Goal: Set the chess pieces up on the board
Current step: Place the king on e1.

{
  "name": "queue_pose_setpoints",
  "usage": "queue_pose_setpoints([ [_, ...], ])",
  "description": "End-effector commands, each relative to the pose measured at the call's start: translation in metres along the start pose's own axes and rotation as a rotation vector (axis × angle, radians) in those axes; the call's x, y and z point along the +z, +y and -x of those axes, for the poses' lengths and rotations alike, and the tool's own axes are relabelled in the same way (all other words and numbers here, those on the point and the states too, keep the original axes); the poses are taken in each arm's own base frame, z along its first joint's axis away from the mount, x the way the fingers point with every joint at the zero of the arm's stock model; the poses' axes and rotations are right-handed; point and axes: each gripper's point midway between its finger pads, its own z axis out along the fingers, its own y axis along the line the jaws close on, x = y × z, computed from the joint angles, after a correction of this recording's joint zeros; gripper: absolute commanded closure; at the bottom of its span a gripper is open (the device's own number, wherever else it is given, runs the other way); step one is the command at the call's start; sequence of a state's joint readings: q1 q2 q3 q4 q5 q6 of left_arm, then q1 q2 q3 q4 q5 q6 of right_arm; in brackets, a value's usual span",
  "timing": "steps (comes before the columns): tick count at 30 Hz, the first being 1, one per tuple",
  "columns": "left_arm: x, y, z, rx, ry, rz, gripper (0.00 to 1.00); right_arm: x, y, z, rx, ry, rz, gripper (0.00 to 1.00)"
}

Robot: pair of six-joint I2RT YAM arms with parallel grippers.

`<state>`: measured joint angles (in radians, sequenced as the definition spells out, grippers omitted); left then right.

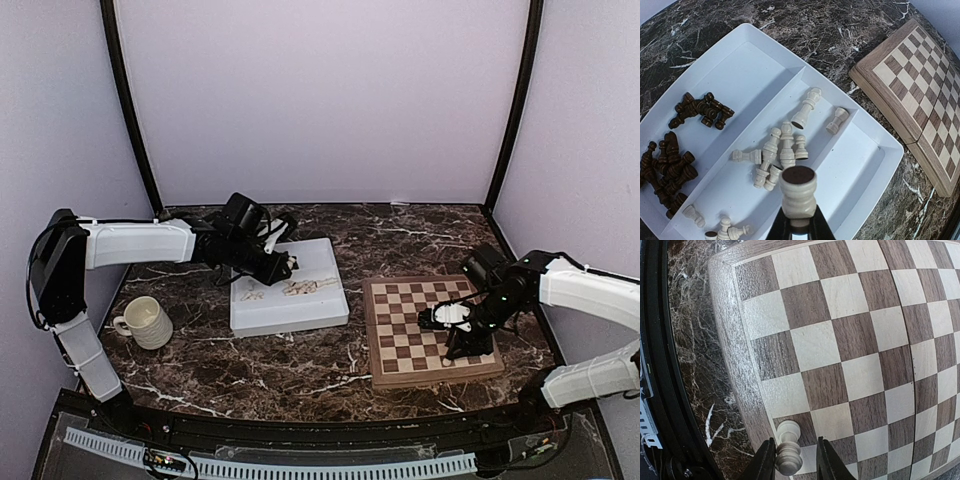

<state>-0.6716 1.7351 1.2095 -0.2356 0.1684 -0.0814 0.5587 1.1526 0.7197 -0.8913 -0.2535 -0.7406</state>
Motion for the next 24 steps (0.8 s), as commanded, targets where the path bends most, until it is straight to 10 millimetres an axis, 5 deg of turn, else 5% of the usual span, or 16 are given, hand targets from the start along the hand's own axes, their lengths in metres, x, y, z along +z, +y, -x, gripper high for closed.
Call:
queue_pose_setpoints([
  [1,-0.0144,-0.008,0.0154,0.026,-0.037,-0.019,1.0,0.001,0.0048,0.0019,-0.01,-0.002,0.022,0.7],
  [11,-0.0143,-0.0091,0.0152,0.027,-0.035,-0.024,1.0,0.002,0.0052,0.0027,-0.016,0.001,0.016,0.66],
  [24,-0.0141,-0.0109,0.0151,0.029,-0.033,-0.03,1.0,0.0,0.0052,-0.004,-0.034,0.06,0.006,0.82],
])
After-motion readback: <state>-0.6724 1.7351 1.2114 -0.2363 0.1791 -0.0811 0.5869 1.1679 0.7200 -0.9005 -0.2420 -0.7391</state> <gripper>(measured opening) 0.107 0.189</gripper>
